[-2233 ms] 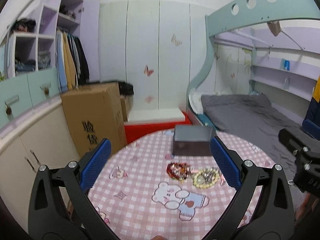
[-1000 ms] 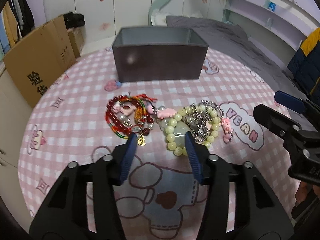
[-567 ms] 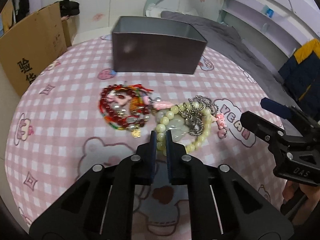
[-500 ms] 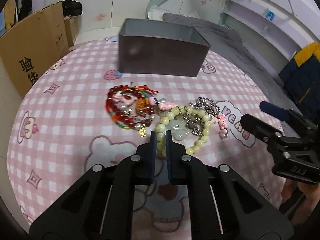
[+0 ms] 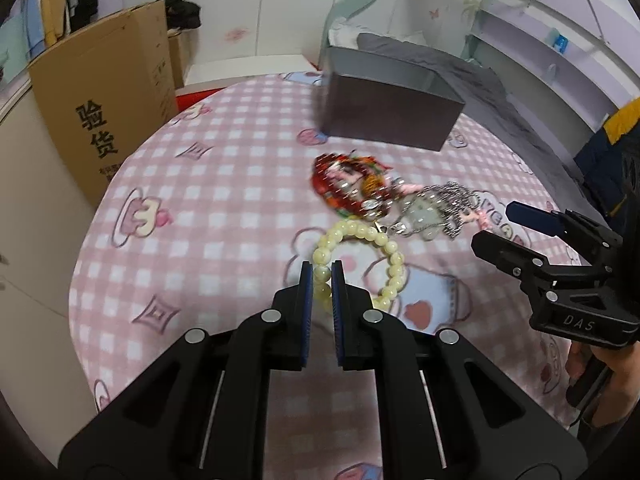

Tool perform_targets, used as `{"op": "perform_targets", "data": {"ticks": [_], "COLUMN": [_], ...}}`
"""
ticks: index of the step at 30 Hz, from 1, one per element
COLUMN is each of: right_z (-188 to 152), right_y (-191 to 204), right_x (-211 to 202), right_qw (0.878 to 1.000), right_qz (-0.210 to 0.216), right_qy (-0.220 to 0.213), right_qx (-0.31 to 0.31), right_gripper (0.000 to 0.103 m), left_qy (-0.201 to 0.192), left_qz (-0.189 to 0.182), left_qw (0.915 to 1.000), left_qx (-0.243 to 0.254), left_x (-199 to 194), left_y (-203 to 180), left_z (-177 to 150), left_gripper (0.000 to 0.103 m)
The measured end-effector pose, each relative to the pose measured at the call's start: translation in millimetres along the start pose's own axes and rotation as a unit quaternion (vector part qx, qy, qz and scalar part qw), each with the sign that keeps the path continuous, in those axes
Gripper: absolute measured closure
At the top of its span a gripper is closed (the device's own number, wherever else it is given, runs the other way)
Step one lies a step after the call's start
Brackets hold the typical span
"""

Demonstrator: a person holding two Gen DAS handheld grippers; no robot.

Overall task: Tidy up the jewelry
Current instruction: 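Grasp the cream bead bracelet with the left tool while the right tool grasps the silver chain necklace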

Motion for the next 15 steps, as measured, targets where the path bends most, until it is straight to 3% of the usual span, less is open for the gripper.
{"op": "perform_targets", "data": {"ticks": [11, 13, 14, 15], "right_z": [-1.0, 0.2, 0.5, 1.0], "right_y": [-17.4, -21.7, -22.3, -24.3], "right_x": [5.9, 4.0, 3.9, 3.6], "right_qw": [0.999, 0.999, 0.999, 0.999], "right_qz": [-0.035, -0.041, -0.04, -0.04], "right_qy": [0.009, 0.006, 0.006, 0.005], "right_qx": [0.025, 0.028, 0.029, 0.03], "right_gripper": [0.034, 0.034, 0.034, 0.034], "left_qy": [0.016, 0.014, 0.012, 0.01], "left_qz": [0.02, 0.014, 0.006, 0.003], "left_qw": [0.9996, 0.9997, 0.9998, 0.9999], "left_qx": [-0.014, -0.012, -0.013, -0.013], "left_x": [18.5, 19.3, 19.2, 19.3], "left_y": [15.2, 14.4, 14.1, 14.1], "left_z": [-5.3, -5.0, -4.2, -4.0], "left_gripper": [0.091, 0.082, 0.069, 0.046]}}
Point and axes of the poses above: each gripper's, at about its wrist camera, not at the fingertips, and x roughly the way its jaws point, y to its left, z to its top, the point moved 1 cm from there along x, roughly the way its jaws point, and after that the axes turned 10 degrees about z, right-handed, at the moved point
